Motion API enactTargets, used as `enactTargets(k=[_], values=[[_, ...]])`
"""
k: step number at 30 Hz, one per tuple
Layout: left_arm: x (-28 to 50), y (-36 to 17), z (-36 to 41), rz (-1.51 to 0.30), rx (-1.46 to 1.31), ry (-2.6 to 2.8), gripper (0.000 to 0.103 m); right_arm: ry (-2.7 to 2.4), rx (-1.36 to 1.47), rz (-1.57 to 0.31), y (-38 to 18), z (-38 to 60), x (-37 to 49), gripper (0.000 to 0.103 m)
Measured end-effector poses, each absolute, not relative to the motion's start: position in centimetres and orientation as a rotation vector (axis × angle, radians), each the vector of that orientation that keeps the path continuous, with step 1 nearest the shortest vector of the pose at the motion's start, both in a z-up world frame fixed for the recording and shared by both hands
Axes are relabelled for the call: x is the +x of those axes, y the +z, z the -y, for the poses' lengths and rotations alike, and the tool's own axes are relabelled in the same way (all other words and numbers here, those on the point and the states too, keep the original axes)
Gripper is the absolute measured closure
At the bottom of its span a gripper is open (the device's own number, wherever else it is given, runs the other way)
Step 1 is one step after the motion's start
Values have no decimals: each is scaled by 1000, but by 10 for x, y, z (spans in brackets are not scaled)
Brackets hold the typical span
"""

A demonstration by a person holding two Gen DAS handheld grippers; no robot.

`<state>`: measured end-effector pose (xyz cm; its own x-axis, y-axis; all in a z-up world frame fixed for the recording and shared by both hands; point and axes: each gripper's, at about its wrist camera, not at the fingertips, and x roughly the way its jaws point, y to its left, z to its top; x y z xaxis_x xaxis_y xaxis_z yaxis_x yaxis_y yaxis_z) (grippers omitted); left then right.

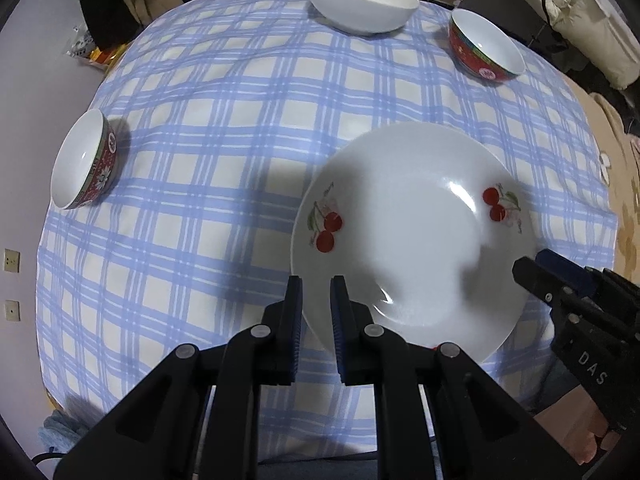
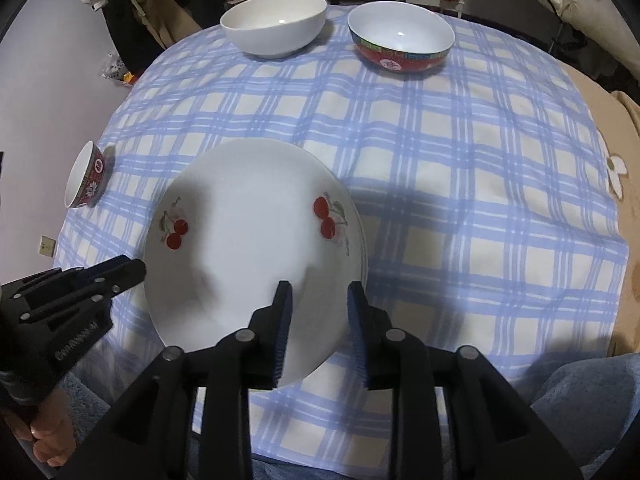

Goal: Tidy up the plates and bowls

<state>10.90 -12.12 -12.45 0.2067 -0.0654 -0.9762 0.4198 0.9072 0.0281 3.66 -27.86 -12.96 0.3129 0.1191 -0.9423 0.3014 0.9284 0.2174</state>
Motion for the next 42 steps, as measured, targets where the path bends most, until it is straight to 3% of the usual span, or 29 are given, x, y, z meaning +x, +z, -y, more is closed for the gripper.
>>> enactTargets(k=[3, 9, 25, 33, 42], values=[[117, -121, 118, -1347, 282, -358, 88, -140, 391, -1244, -127, 281, 38, 39], [137, -109, 112, -1351, 249, -353, 83, -157, 411, -1155, -107, 291, 49, 9], [234, -65, 99, -1290, 142, -250, 53, -144, 379, -1054, -55, 330, 127, 7], [285, -40, 127, -1150, 100, -324, 21, -58, 386, -969, -41, 351, 190, 7], [348, -61, 153, -1159, 61, -289, 19, -54, 383, -983, -60, 370, 258, 7]])
